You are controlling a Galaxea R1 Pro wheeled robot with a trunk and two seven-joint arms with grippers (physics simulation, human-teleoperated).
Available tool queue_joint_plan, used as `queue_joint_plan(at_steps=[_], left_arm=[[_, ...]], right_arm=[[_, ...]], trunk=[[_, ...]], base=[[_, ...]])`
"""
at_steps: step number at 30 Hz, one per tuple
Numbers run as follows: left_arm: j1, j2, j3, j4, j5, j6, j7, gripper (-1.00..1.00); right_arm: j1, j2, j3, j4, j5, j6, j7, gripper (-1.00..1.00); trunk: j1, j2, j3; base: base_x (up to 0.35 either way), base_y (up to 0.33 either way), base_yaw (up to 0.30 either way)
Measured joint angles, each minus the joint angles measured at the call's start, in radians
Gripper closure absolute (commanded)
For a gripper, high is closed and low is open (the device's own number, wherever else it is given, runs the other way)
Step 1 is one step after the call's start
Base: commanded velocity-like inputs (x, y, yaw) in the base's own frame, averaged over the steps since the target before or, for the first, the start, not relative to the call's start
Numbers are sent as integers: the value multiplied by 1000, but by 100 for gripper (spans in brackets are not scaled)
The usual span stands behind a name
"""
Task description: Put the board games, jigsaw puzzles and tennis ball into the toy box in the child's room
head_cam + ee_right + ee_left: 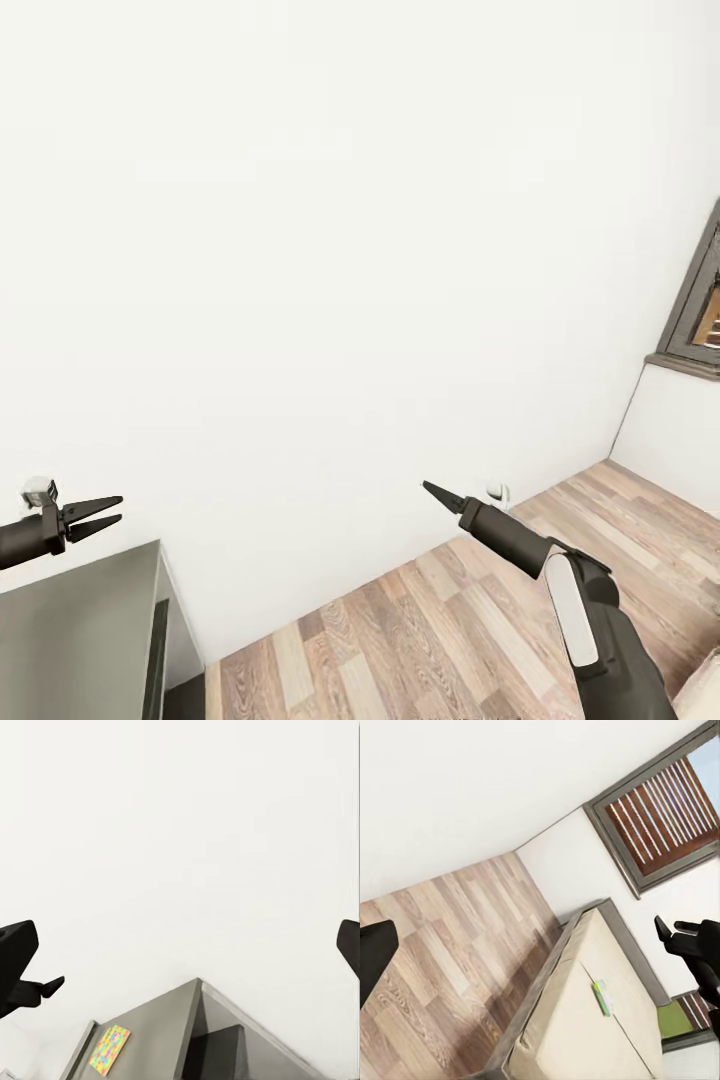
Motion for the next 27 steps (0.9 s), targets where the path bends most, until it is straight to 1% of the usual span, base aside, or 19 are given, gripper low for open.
queue_joint_plan(at_steps=[6,19,27], left_arm=[[0,0,0,0,0,-1,0,-100],[0,0,0,0,0,-1,0,-100],[0,0,0,0,0,-1,0,-100]], right_arm=[[0,2,-17,2,0,0,2,-100],[0,2,-20,3,0,-1,2,-100],[0,2,-21,8,0,-1,2,-100]], trunk=[[0,0,-1],[0,0,-1],[0,0,0]], base=[[0,0,-270],[0,-1,-277],[32,-58,-278]])
